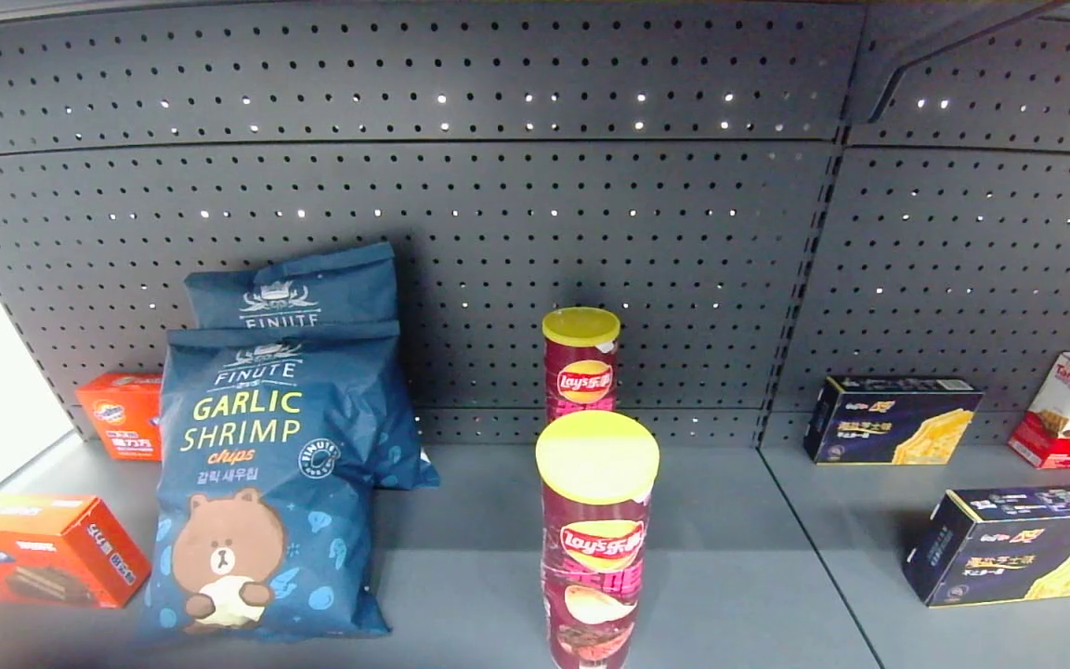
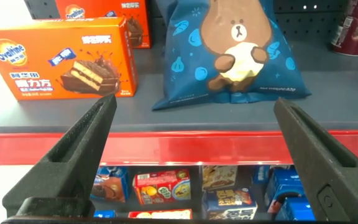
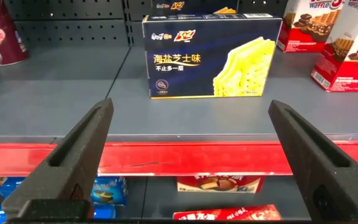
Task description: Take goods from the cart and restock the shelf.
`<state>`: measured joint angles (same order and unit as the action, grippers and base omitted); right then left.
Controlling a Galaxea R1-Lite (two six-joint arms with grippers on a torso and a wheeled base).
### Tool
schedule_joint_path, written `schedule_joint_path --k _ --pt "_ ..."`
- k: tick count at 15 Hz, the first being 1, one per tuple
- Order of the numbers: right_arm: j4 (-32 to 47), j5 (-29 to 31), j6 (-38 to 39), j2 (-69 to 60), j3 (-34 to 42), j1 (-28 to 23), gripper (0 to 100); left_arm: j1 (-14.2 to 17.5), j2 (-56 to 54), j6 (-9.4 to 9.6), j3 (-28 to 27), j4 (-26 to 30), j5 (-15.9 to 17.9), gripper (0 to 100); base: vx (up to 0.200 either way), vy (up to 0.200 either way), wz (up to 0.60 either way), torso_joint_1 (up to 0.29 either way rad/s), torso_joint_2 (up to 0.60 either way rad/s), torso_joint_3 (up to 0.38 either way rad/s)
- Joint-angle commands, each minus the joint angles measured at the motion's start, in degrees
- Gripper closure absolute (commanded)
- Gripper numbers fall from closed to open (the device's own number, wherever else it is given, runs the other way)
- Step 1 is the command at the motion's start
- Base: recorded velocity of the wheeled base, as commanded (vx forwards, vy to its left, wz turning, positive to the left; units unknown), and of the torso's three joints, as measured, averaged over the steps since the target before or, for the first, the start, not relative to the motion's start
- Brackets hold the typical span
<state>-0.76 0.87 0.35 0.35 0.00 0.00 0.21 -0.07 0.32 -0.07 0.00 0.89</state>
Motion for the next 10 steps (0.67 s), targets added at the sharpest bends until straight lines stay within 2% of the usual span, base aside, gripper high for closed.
schedule_joint_path --k 1,10 --pt "-0.04 0.01 0.00 0.09 0.00 0.00 0 0.06 0.07 0.03 -0.01 0.00 -0.01 0 0.000 0.000 0.00 0.000 0.00 0.000" --pt "-0.04 0.01 0.17 0.09 0.00 0.00 0 0.06 0.07 0.12 -0.01 0.00 0.08 0 0.000 0.000 0.00 0.000 0.00 0.000"
